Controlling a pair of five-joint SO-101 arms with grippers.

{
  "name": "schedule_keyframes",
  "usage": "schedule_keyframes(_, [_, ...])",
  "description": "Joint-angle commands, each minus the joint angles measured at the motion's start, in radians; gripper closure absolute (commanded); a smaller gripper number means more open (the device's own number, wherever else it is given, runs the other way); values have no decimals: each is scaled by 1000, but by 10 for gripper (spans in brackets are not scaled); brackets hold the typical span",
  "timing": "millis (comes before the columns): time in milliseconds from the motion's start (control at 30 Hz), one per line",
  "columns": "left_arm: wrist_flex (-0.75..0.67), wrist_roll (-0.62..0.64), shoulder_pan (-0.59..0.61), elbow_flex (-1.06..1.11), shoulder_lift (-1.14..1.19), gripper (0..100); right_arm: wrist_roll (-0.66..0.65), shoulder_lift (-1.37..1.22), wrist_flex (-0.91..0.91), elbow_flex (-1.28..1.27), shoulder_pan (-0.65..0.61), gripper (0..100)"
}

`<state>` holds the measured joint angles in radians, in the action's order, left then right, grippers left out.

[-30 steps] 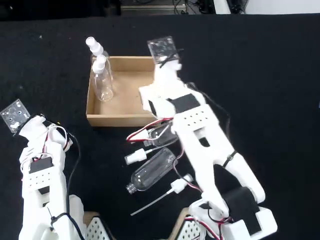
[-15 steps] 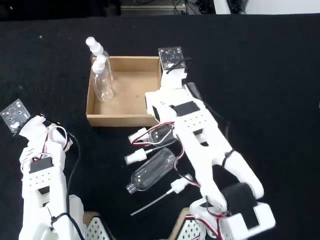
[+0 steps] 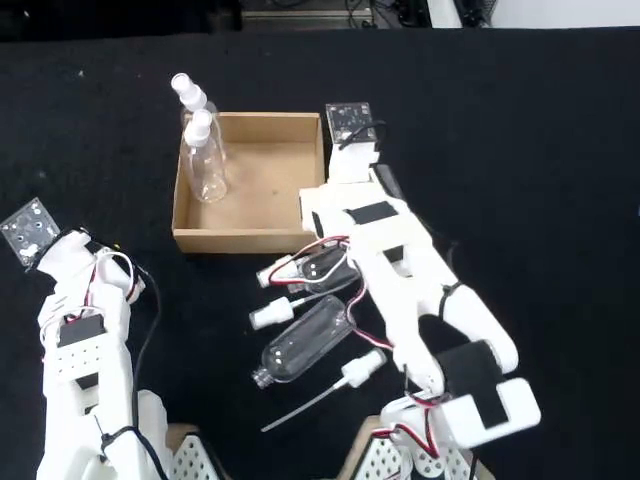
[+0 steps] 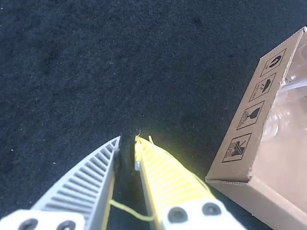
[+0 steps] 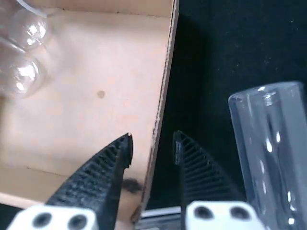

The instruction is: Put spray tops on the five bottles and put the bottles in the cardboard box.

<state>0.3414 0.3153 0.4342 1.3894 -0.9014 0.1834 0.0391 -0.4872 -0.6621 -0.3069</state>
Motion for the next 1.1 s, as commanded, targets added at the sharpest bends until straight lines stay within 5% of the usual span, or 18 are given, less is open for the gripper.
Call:
schedule_keyframes(0, [-21, 8, -8, -12, -21, 960, 3, -38, 29, -7, 18, 885])
schedule_keyframes(400, [-21, 8, -7, -12, -21, 960, -112, -39, -5, -8, 26, 988])
schedule_keyframes(1067, [-21, 8, -7, -12, -21, 960, -175, -39, -97, 18, 84, 988])
